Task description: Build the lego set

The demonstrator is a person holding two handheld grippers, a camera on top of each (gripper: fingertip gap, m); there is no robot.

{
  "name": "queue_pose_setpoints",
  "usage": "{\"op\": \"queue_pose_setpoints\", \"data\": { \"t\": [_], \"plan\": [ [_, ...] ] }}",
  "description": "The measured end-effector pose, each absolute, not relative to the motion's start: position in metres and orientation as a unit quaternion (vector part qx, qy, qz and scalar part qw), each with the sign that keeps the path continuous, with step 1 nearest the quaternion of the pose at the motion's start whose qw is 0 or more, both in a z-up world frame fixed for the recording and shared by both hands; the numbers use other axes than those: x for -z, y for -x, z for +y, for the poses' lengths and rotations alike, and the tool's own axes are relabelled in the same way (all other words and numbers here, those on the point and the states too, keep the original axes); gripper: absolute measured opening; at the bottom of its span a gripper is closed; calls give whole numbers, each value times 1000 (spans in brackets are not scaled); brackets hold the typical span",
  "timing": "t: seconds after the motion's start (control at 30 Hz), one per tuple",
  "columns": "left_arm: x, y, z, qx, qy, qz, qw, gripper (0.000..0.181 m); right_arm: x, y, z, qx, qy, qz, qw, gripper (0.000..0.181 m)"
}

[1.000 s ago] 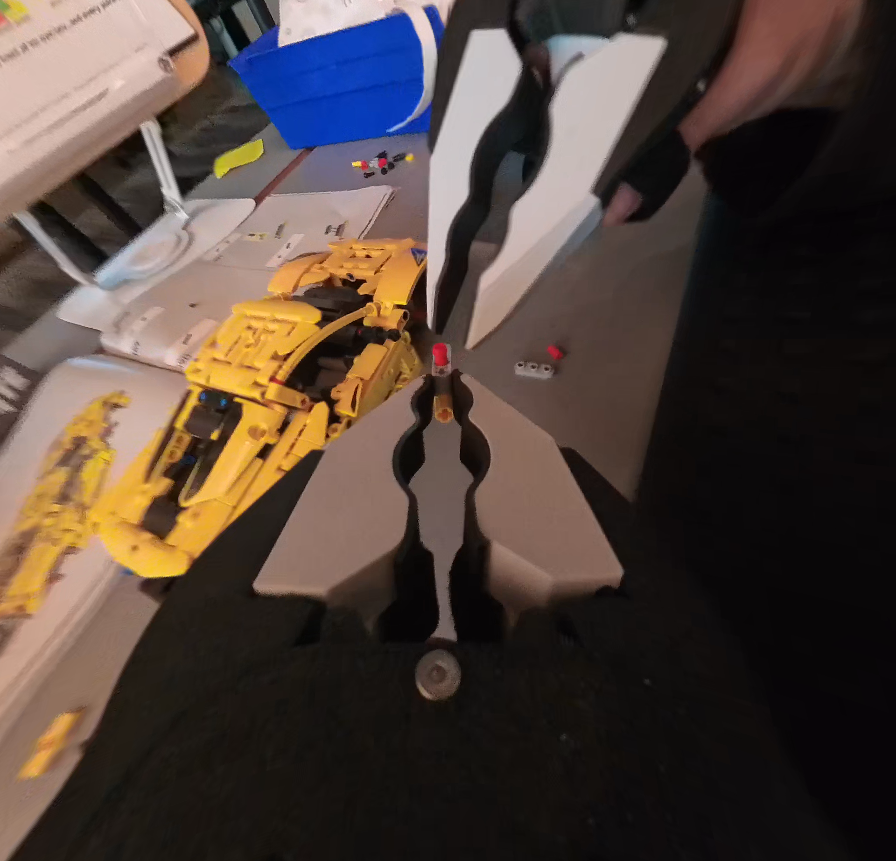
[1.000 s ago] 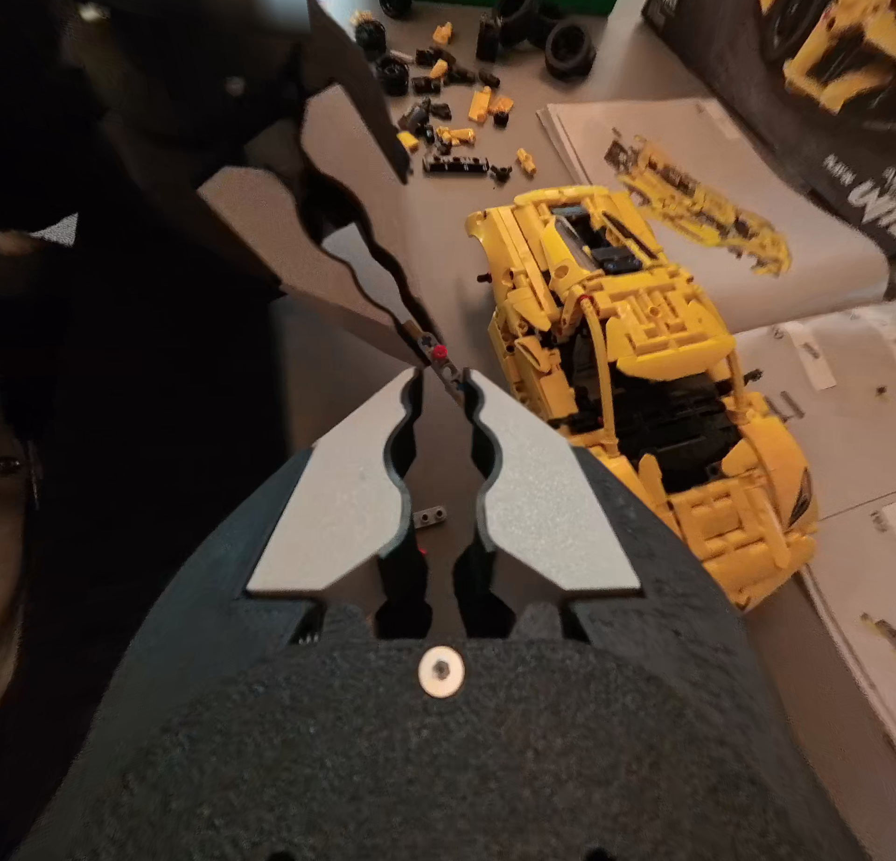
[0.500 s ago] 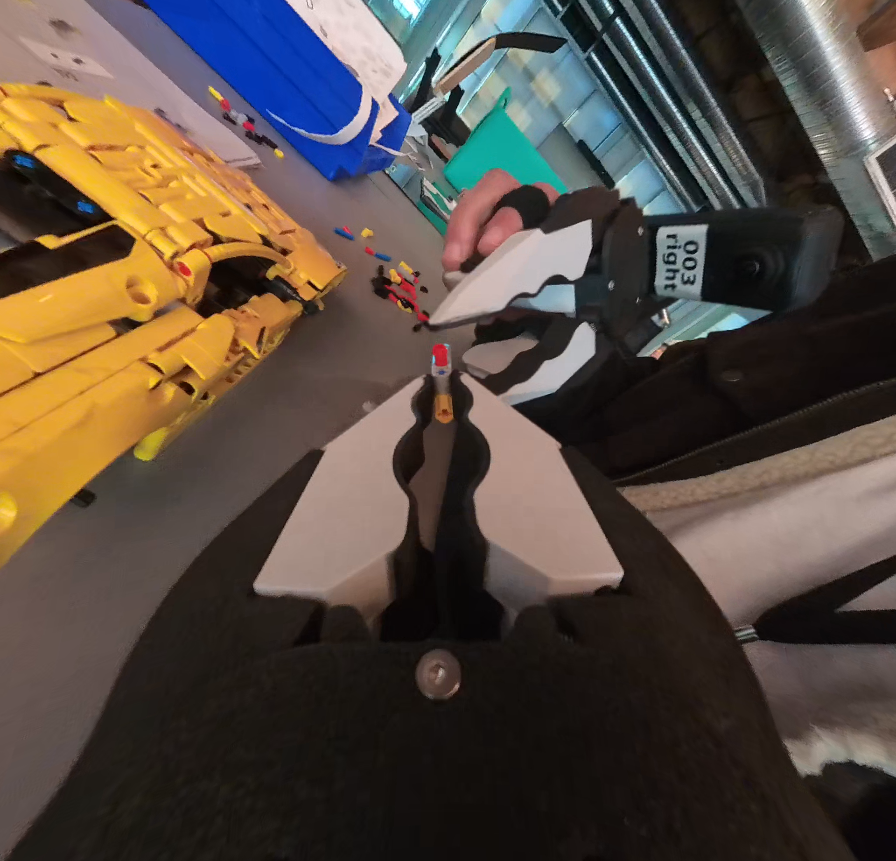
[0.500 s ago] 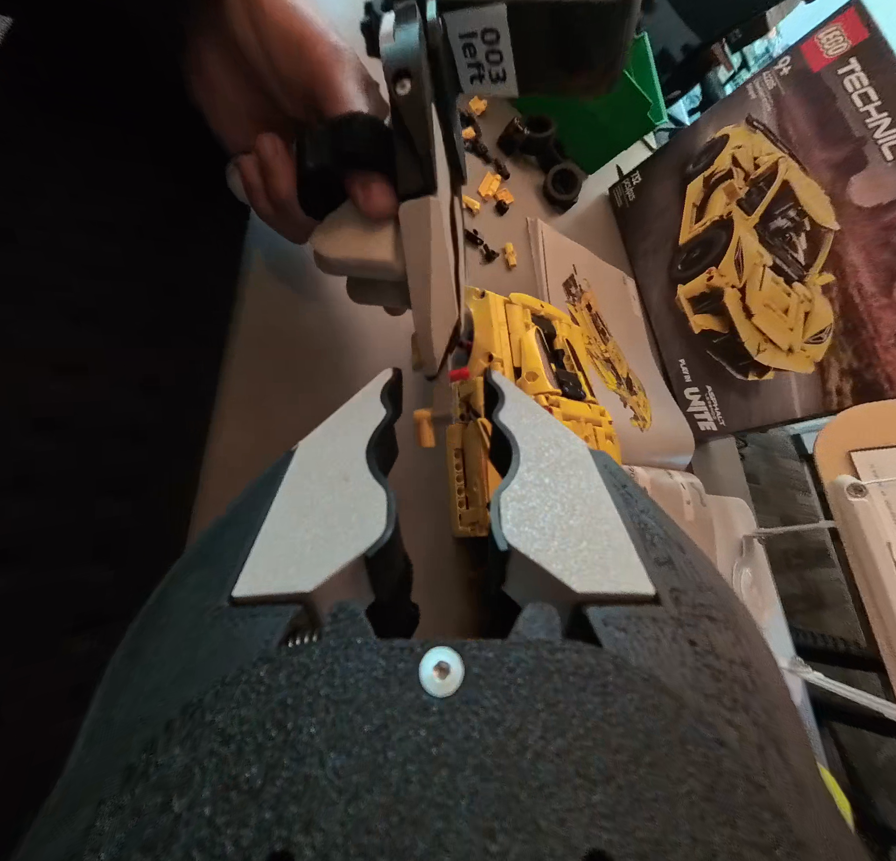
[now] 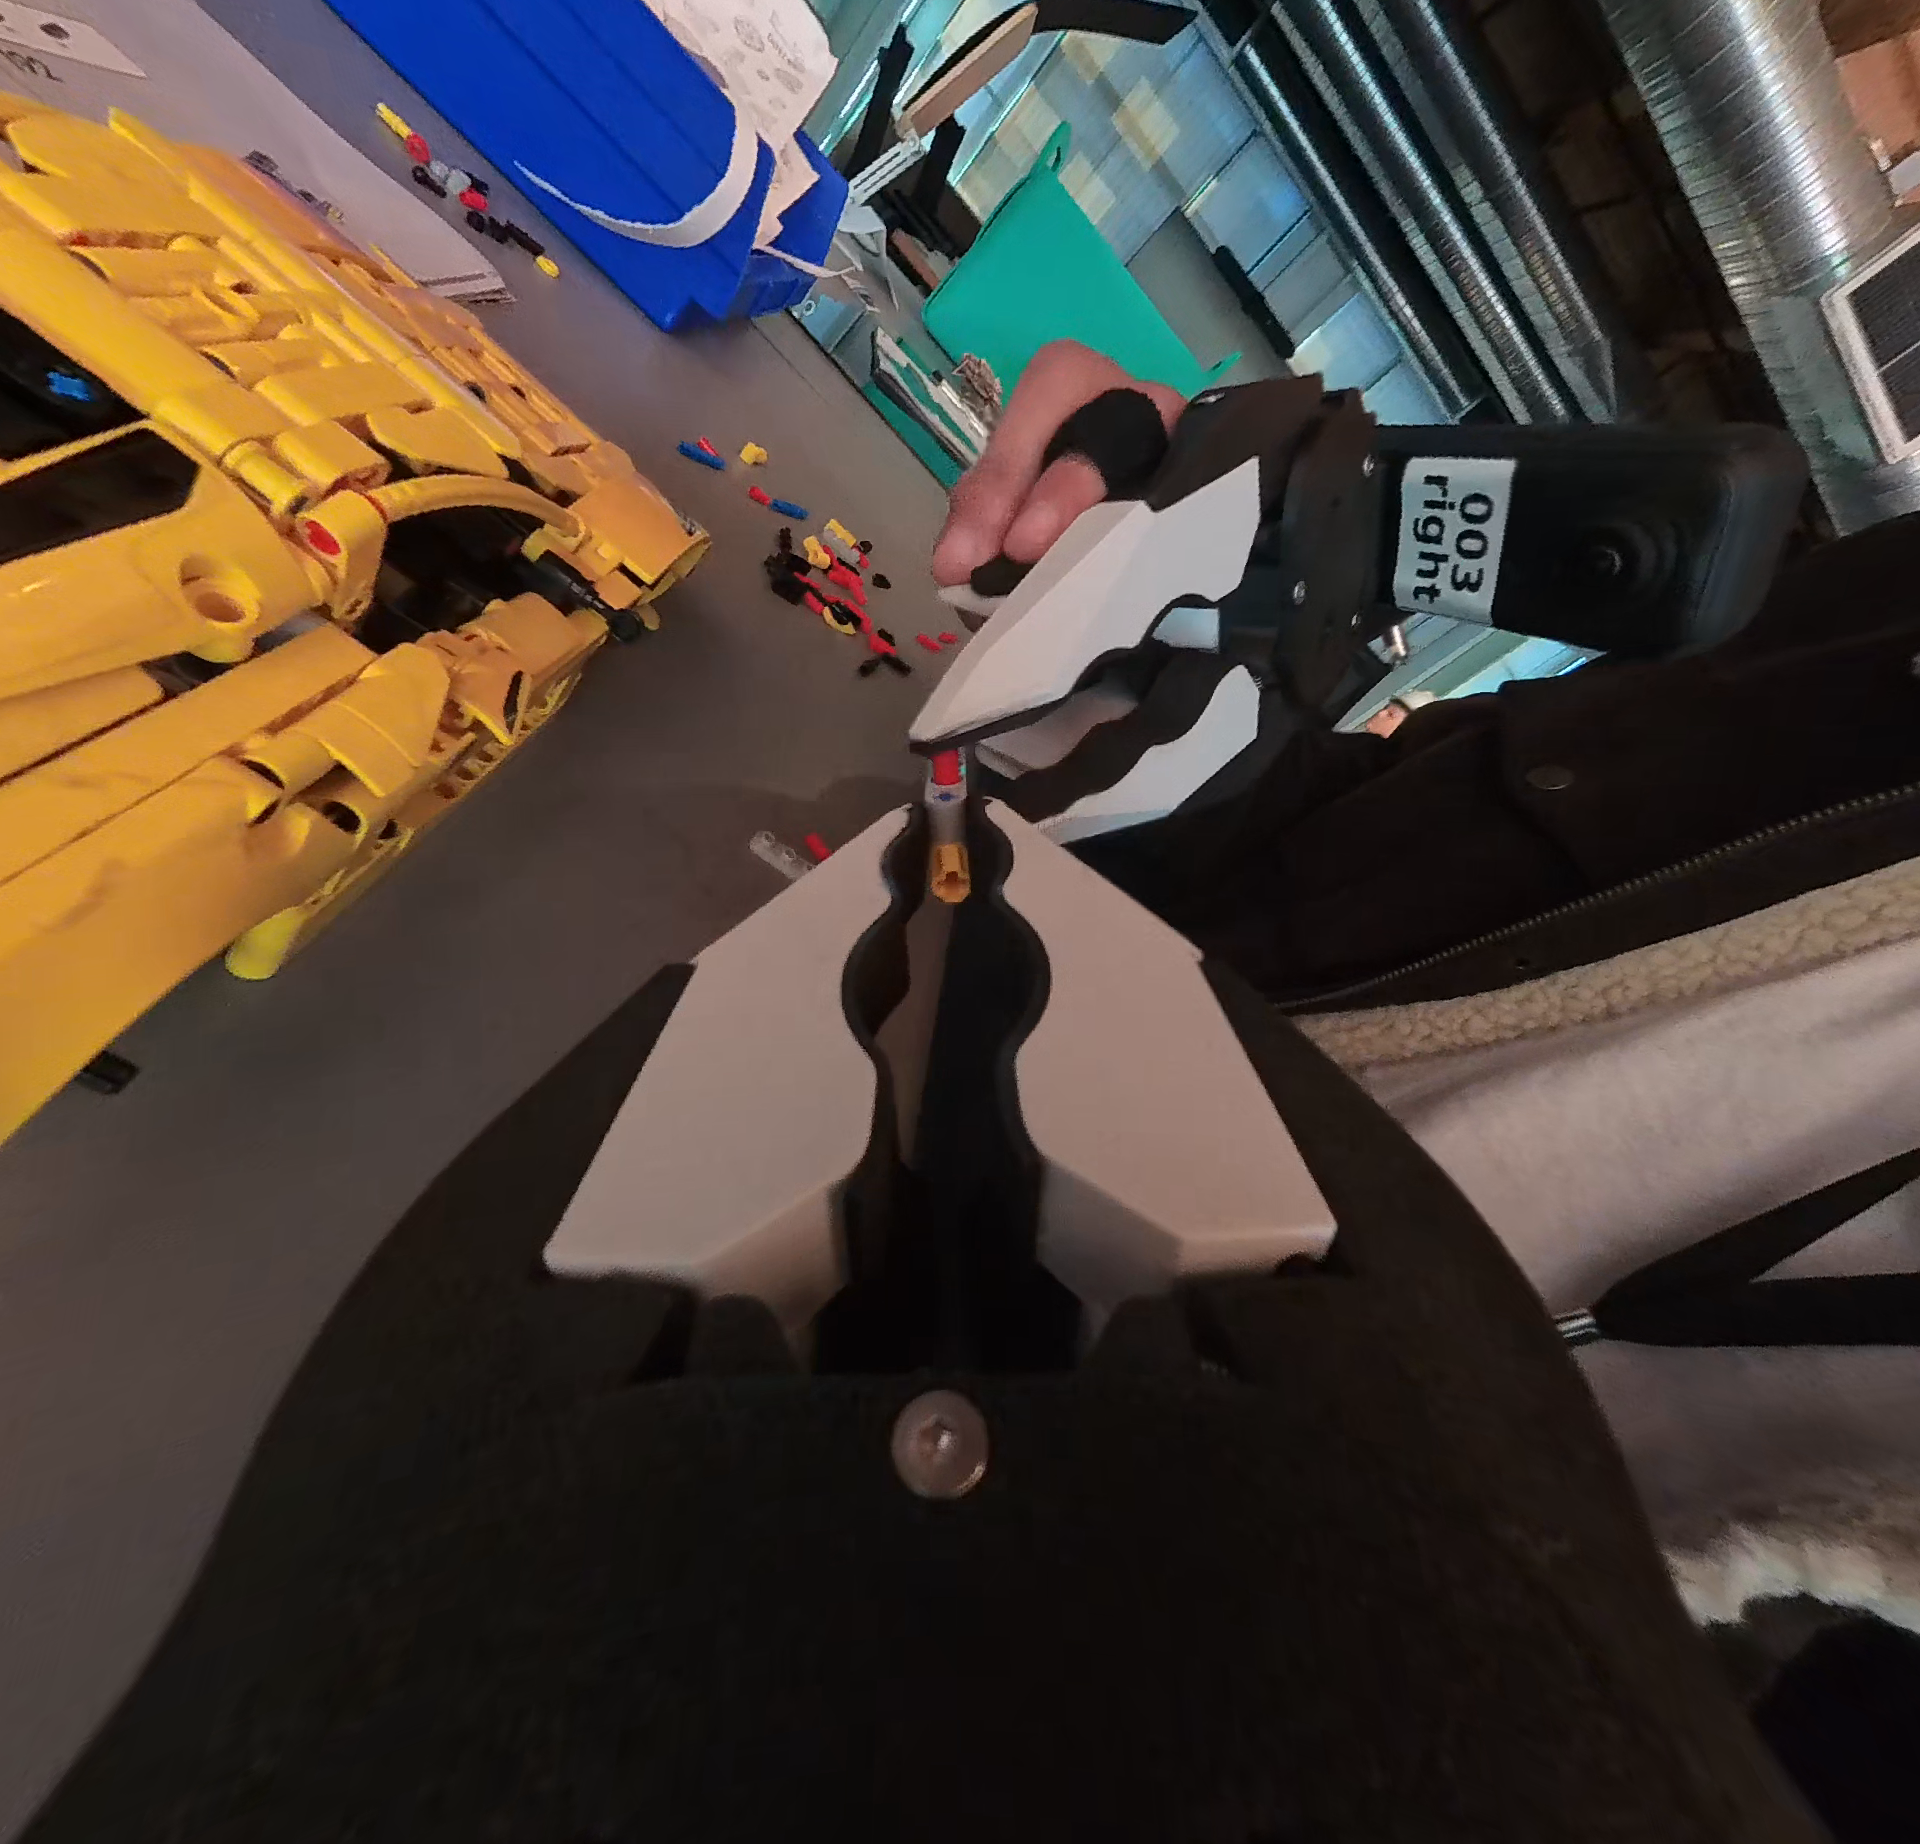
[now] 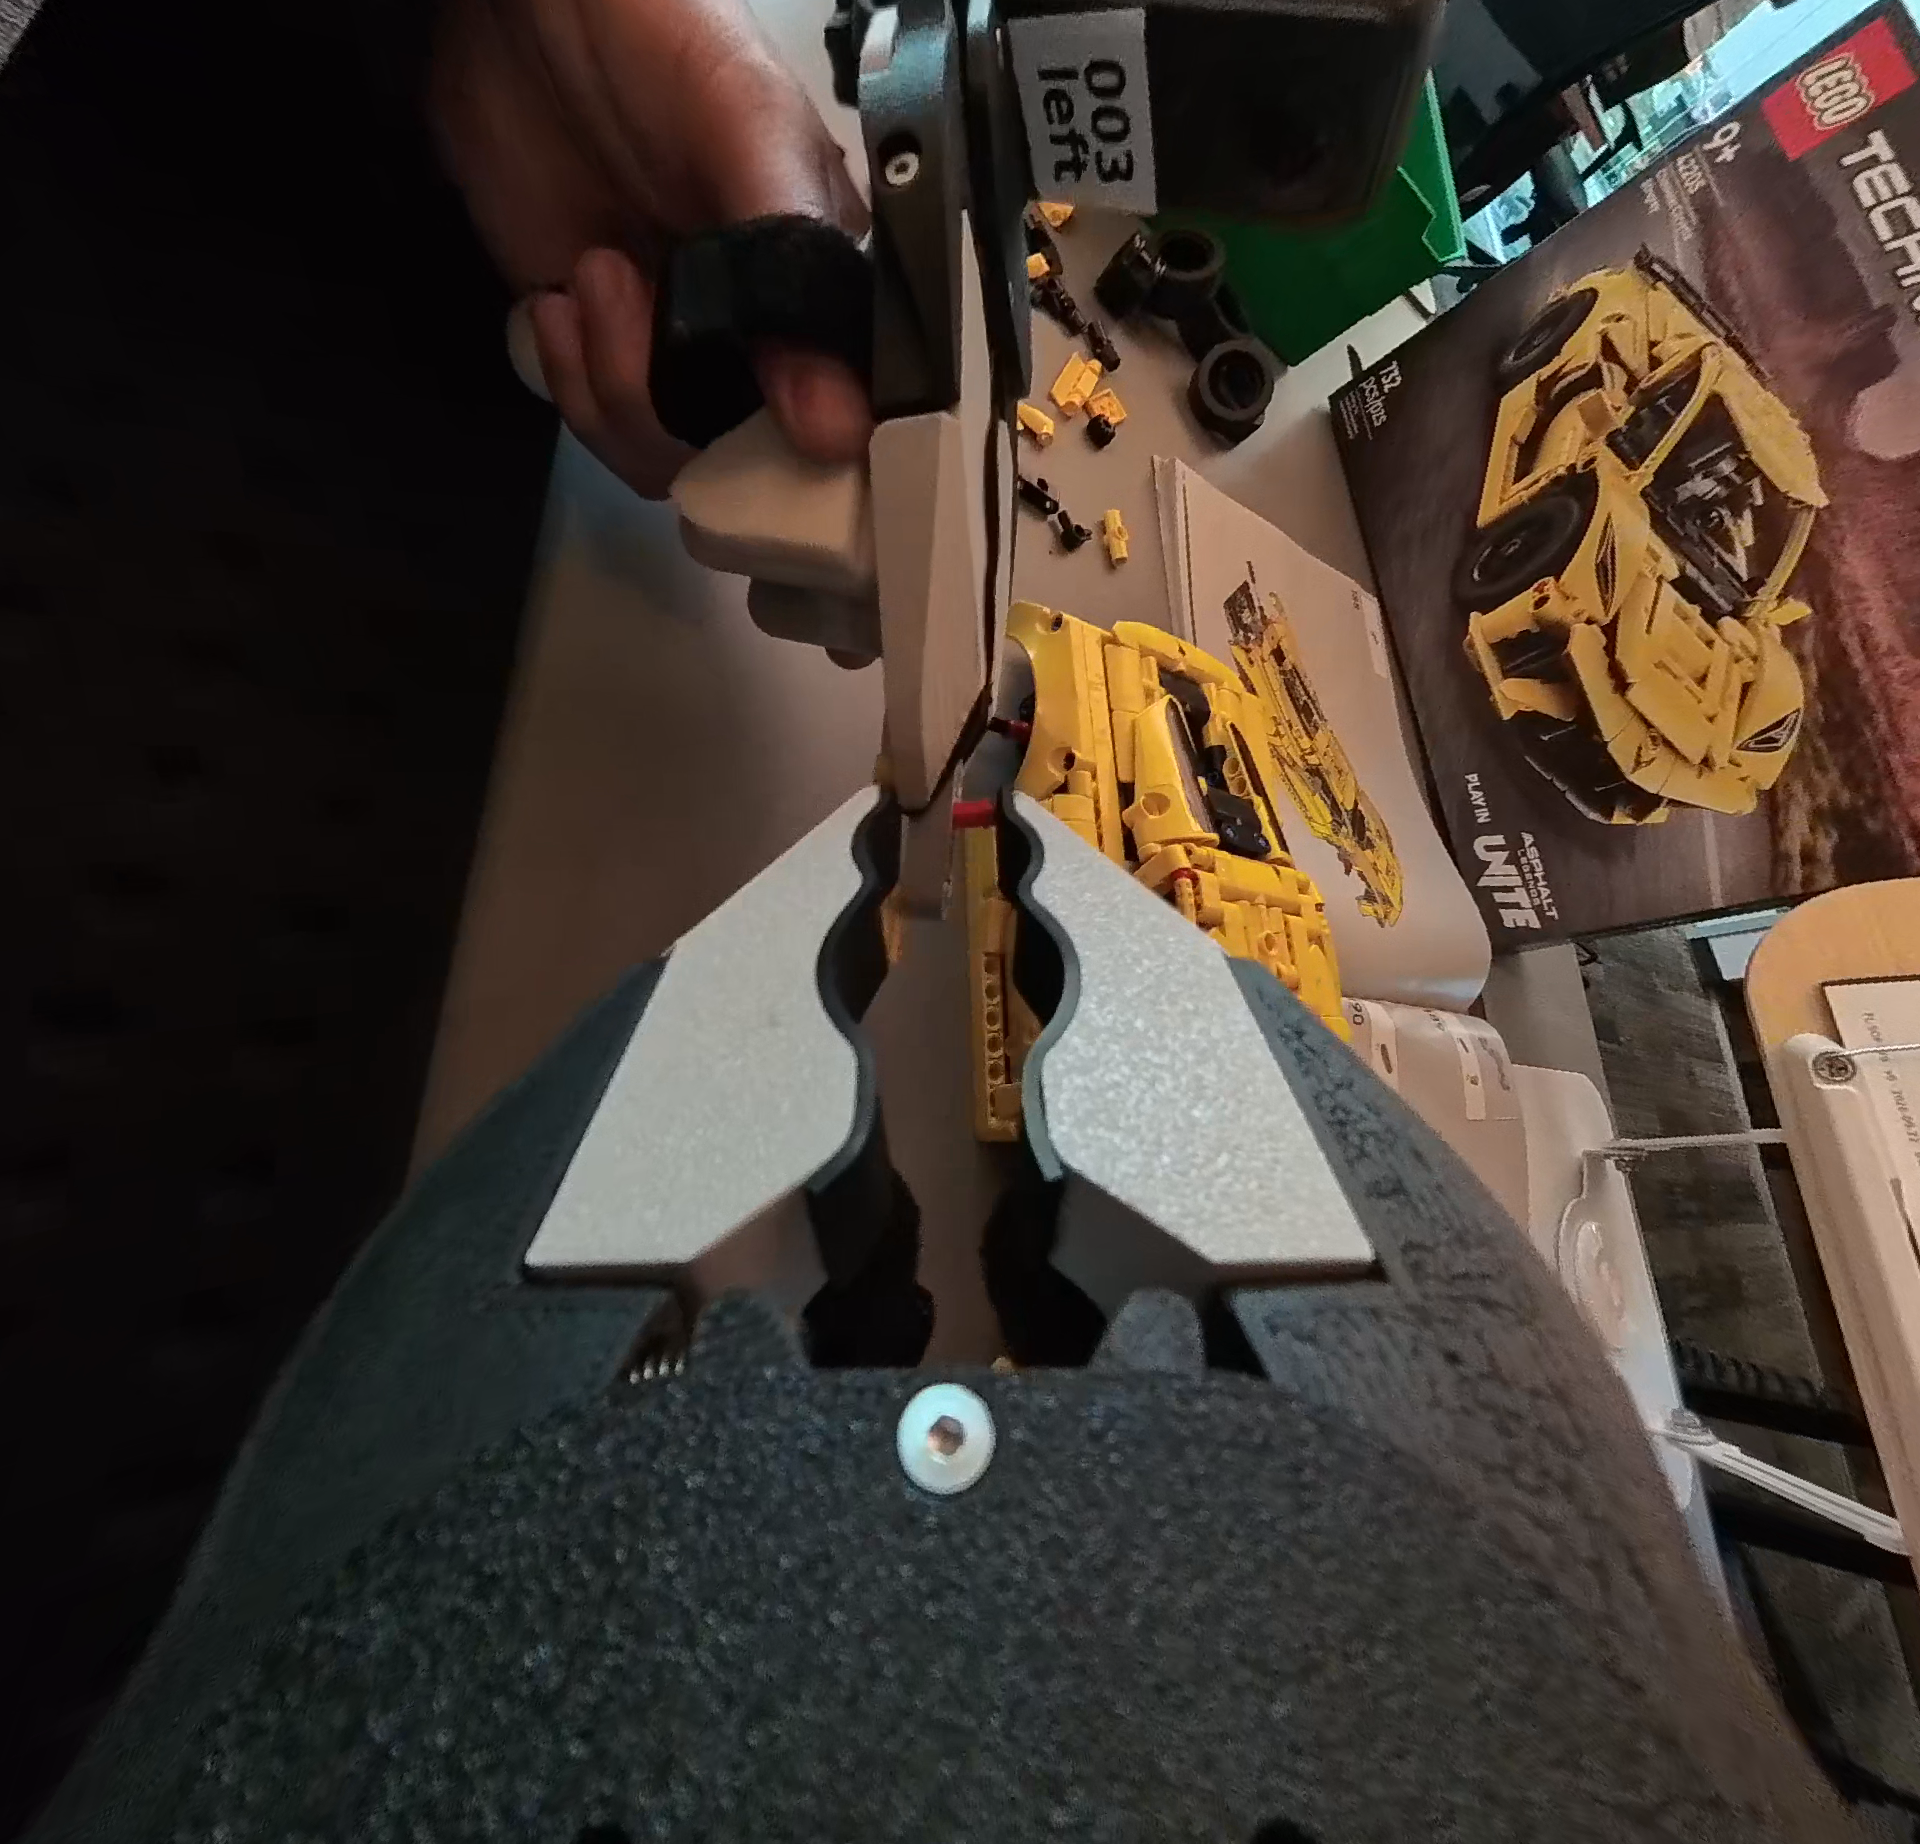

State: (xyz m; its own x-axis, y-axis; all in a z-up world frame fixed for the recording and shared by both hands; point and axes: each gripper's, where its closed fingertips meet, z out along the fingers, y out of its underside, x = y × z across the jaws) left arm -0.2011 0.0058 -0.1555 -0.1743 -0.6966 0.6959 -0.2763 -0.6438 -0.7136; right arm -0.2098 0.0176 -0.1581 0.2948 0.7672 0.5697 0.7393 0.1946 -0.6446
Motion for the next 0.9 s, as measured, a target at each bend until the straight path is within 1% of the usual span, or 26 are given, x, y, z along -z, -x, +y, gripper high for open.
{"op": "queue_pose_setpoints", "data": {
  "t": [0.2,0.23,0.37,0.47,0.5,0.53,0.57,0.6,0.67,0.77,0.8,0.83,0.87,0.9],
  "plan": [
    [151,203,10,675,618,370,157,7,155,210,21,8,635,-580,510,15],
    [151,203,10,677,618,368,157,7,155,211,20,7,636,-581,508,10],
    [151,203,12,678,620,363,156,7,156,211,21,-3,646,-572,505,10],
    [150,203,13,674,620,367,166,7,155,213,22,-93,676,-524,510,12],
    [151,202,13,665,621,376,177,7,154,212,20,-134,686,-501,511,14],
    [153,203,15,647,624,391,197,7,152,208,20,-169,695,-475,512,20],
    [153,204,15,631,622,409,218,7,150,204,17,-212,702,-454,506,21],
    [152,205,15,621,616,423,235,7,150,202,13,-265,709,-438,485,21],
    [150,206,11,610,605,445,252,7,153,198,10,-341,724,-402,444,30],
    [147,205,4,611,588,464,256,7,158,198,7,-392,726,-387,411,27],
    [147,205,2,611,585,467,257,7,156,200,6,-408,720,-383,410,24],
    [146,204,2,611,585,467,257,7,156,202,3,-423,714,-387,402,14],
    [147,204,3,612,588,464,255,7,158,202,3,-424,717,-388,395,8],
    [147,204,3,616,590,458,249,7,159,202,3,-426,719,-385,390,8]
  ]
}}
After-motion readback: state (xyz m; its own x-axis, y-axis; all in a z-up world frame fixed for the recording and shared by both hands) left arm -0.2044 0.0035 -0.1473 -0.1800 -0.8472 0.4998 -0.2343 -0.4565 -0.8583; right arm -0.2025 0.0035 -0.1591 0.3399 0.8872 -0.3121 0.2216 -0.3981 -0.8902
